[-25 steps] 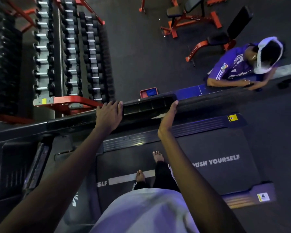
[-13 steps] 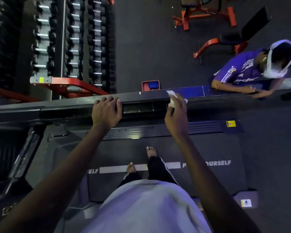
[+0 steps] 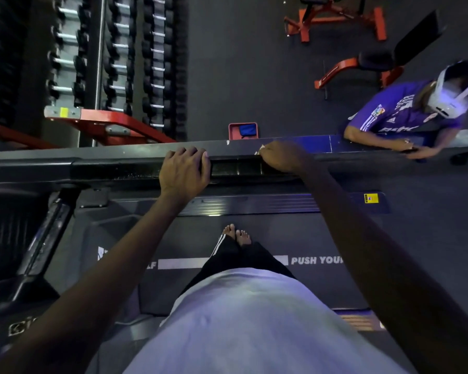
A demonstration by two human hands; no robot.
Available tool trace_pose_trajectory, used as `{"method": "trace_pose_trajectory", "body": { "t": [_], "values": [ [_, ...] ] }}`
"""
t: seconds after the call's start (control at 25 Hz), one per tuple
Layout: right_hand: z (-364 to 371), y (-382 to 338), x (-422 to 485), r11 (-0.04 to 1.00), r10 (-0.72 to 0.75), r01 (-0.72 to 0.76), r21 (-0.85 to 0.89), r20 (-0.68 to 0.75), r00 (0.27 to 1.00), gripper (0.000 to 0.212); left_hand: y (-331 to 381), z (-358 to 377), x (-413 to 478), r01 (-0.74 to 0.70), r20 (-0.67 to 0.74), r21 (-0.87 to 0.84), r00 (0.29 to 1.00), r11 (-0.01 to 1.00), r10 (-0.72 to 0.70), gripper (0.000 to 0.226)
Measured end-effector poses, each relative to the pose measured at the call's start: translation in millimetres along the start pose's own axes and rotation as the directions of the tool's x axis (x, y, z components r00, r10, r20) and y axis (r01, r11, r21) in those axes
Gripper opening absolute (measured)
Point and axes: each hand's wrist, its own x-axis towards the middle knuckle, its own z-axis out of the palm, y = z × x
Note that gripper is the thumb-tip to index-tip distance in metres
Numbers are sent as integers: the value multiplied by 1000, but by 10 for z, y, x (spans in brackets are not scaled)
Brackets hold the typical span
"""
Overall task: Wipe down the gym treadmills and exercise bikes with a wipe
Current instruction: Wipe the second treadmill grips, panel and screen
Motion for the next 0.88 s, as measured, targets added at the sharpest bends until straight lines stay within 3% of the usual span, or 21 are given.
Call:
{"method": "trace_pose_trajectory", "body": {
  "t": [0.16, 0.28, 0.4, 0.6, 0.72, 0.88],
  "values": [
    [-125, -96, 103, 998, 53, -55, 8, 188, 981, 47, 14, 3, 2, 5, 13, -4, 1000, 1000, -5, 34],
    [-221, -135, 148, 997, 51, -64, 46, 241, 969, 47, 23, -6, 5, 8, 11, -3, 1000, 1000, -8, 33],
    [-180, -133, 198, 997, -73, 56, 61, 310, 948, 44, 22, -1, -8, 19, -3, -2, 1000, 1000, -19, 29],
    [-216, 71, 166, 959, -271, 228, 169, 308, 912, 50, 53, -11, 20, 45, 16, -23, 999, 999, -45, 27],
    [-240, 221, 161, 943, -291, 225, 246, 279, 915, 52, -94, -19, -32, 90, 46, -123, 995, 988, -84, 36],
    [-111, -117, 147, 909, -408, 360, 207, 279, 869, 52, -308, -27, -272, 210, 37, -114, 978, 971, -207, 36]
  ]
}}
